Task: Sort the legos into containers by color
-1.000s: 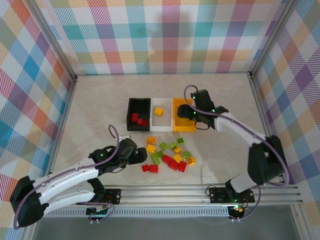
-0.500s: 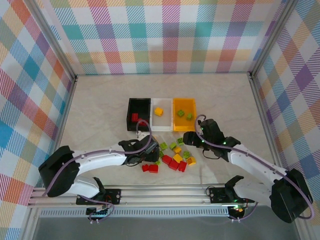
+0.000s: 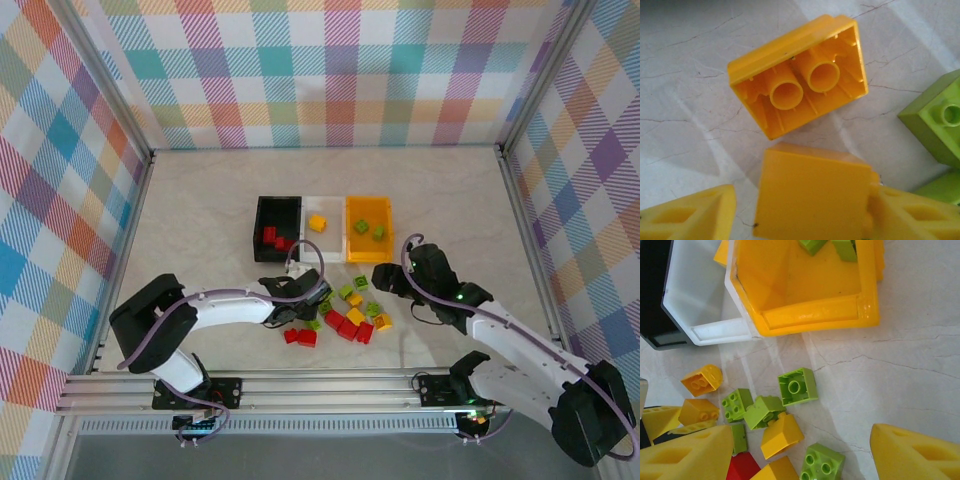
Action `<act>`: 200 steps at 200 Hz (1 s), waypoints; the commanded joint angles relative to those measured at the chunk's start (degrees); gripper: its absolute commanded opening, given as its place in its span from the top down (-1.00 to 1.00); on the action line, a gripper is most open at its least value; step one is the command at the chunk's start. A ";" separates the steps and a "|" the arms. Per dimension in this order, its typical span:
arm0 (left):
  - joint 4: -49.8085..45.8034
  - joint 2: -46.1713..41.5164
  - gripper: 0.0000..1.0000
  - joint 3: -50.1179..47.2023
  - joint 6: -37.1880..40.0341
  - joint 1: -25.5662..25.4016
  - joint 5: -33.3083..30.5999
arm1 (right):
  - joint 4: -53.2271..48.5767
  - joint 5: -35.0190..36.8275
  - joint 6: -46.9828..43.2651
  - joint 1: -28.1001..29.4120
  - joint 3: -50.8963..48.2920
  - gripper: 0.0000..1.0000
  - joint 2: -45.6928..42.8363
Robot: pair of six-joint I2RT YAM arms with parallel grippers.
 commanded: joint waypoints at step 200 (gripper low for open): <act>-14.25 12.41 0.25 38.86 5.02 12.24 0.58 | -2.80 1.83 2.52 0.34 -3.85 -0.47 -5.12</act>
